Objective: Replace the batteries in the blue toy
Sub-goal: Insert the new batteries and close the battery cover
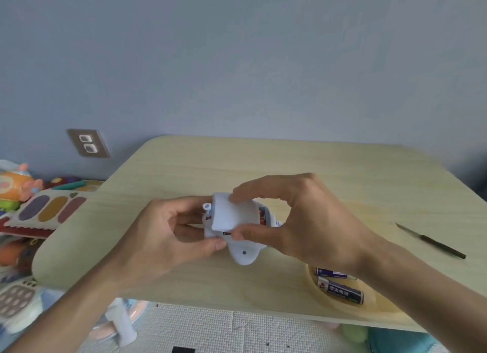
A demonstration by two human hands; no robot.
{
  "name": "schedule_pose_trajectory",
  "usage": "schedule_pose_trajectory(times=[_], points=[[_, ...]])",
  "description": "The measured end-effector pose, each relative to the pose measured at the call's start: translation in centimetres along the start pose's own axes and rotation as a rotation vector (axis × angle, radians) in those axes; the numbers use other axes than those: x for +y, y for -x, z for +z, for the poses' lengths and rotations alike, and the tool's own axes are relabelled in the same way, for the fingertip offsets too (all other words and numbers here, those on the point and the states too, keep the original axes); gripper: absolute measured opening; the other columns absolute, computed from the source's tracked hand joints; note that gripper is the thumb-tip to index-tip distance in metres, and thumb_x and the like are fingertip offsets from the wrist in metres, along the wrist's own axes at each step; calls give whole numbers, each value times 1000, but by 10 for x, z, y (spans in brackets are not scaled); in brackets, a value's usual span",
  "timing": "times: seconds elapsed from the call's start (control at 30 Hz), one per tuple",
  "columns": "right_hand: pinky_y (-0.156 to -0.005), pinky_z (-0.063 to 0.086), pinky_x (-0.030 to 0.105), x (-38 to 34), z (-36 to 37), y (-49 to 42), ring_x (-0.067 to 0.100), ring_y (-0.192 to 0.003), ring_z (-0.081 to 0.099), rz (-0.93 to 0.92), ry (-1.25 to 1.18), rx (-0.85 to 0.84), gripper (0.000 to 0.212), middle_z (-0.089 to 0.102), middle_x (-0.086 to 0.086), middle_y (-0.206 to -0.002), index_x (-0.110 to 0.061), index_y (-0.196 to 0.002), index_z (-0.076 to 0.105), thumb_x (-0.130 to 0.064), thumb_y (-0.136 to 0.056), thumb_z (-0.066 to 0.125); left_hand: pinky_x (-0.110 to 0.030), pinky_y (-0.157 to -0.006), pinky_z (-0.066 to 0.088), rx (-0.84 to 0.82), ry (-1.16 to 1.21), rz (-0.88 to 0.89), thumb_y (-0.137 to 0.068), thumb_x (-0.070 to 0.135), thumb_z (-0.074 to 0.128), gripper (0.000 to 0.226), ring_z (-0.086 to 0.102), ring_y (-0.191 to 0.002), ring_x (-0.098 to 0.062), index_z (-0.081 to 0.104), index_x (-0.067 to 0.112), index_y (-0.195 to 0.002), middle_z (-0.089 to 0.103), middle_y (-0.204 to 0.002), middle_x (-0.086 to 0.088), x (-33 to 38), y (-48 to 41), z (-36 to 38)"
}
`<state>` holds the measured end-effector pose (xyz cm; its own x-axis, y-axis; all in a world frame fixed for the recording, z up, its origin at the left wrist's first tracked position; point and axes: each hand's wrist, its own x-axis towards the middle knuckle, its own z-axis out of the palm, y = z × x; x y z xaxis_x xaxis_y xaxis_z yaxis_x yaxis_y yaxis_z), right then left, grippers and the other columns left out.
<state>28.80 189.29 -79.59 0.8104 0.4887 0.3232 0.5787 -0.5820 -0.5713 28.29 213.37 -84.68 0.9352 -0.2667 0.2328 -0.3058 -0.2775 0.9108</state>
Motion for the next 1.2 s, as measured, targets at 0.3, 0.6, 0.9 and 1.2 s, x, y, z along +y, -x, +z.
schedule_pose_trajectory(times=[0.3, 0.6, 0.9, 1.2], points=[[-88, 47, 6, 14, -4, 6, -20, -99, 60, 71, 26, -22, 47, 75, -24, -116, -36, -119, 73, -46, -76, 88, -25, -91, 63, 12, -18, -27, -68, 17, 97, 60, 81, -108, -14, 79, 38, -121, 85, -115, 6, -2, -1, -3], [-78, 64, 32, 13, -5, 2, 3, -105, 70, 94, 26, -68, 39, 74, -18, -112, -32, -109, 73, -36, -75, 91, -27, -83, 66, 23, 102, -127, -74, 30, 88, 50, 83, -100, -19, 79, 25, -123, 85, -116, 1, -1, -2, -5], [-86, 60, 37, 13, 1, 3, 13, -101, 67, 72, 59, -57, 42, 70, -11, -109, -30, -112, 75, -37, -74, 91, -19, -68, 61, 88, 262, -213, -55, 59, 95, 68, 79, -78, -9, 86, 17, -107, 86, -98, -11, -2, -10, -1], [-87, 60, 40, 18, 5, 2, 17, -101, 67, 62, 27, -51, 40, 67, -14, -114, -29, -110, 80, -38, -73, 92, -21, -77, 63, 63, 274, -228, -50, 61, 97, 73, 81, -101, -15, 86, 21, -110, 86, -109, -9, -7, -9, -3]])
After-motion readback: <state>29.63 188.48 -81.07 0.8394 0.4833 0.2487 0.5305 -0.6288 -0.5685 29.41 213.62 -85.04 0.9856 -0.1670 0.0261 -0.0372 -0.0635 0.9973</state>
